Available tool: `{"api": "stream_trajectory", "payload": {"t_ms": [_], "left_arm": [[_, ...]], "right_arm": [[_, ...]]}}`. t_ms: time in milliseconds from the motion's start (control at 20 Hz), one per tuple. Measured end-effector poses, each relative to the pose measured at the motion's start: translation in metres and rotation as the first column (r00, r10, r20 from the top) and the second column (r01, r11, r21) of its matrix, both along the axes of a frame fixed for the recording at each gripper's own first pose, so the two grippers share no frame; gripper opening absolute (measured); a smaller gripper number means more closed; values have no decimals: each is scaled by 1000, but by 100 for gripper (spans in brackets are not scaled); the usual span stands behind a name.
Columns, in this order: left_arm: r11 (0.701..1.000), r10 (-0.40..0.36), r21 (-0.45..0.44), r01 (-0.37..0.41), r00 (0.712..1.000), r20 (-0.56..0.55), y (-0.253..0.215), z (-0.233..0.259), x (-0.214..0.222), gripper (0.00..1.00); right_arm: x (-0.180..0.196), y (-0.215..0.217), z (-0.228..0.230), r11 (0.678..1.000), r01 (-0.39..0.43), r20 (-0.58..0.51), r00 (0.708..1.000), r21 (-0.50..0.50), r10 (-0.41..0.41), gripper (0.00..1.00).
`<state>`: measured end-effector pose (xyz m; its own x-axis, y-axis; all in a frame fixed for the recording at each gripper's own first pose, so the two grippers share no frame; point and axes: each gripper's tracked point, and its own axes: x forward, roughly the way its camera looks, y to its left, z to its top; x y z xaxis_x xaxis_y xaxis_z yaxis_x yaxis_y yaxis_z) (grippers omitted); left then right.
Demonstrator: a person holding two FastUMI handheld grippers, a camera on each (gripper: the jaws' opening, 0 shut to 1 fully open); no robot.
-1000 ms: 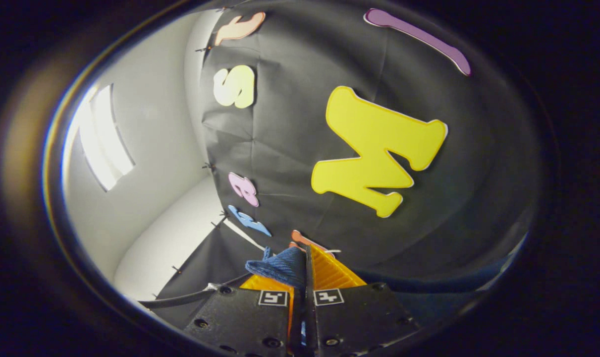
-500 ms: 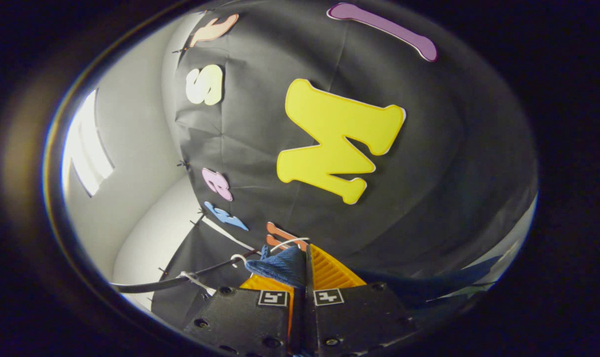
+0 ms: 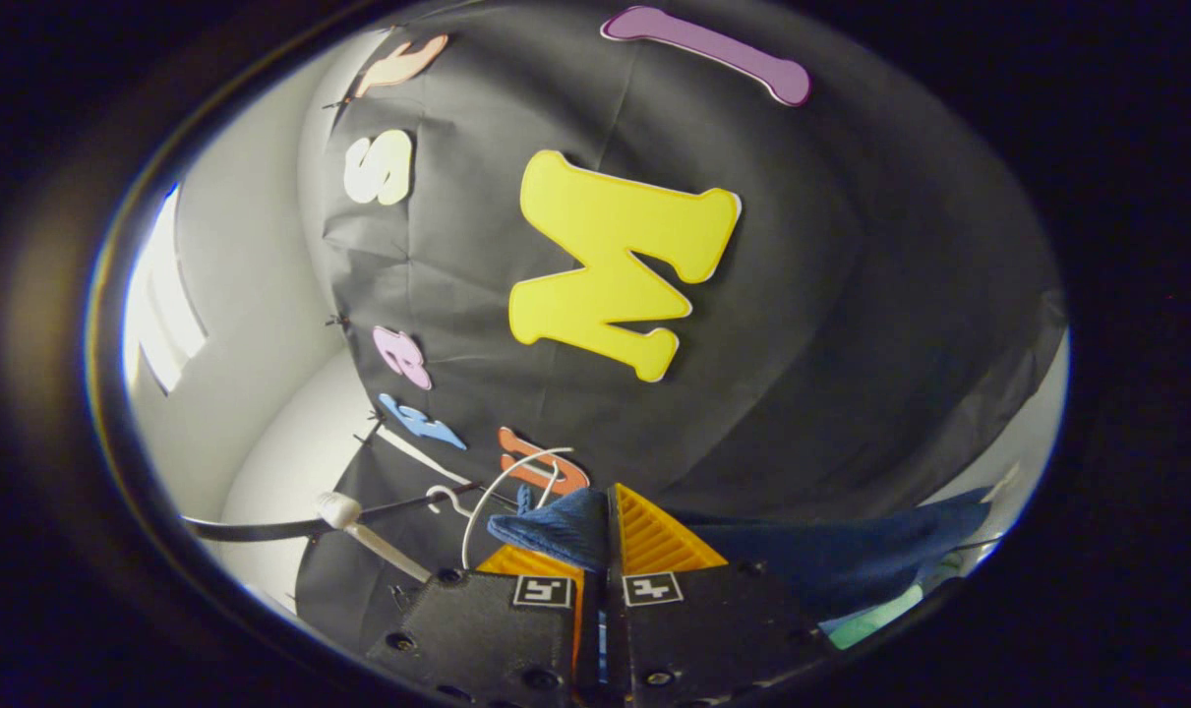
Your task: Grasp the clothes on the hanger with both hands and then place them into the laundry hamper below.
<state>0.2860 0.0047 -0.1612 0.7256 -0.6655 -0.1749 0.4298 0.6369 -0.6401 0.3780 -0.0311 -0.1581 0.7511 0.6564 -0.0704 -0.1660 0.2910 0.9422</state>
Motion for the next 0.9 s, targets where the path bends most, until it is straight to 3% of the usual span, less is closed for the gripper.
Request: {"api": "stream_trajectory", "payload": {"t_ms": [650,900], "left_arm": [[987,113,126,-103,991,-70,18,-52,-65,2],[988,44,149,-45,999,5,-24,-25,-88,2]], "right_arm": [[-71,57,-34,996,-86,-61,995,-29,84,6],[-114,112,-30,986,-162,-58,985,-37,160,6]]}}
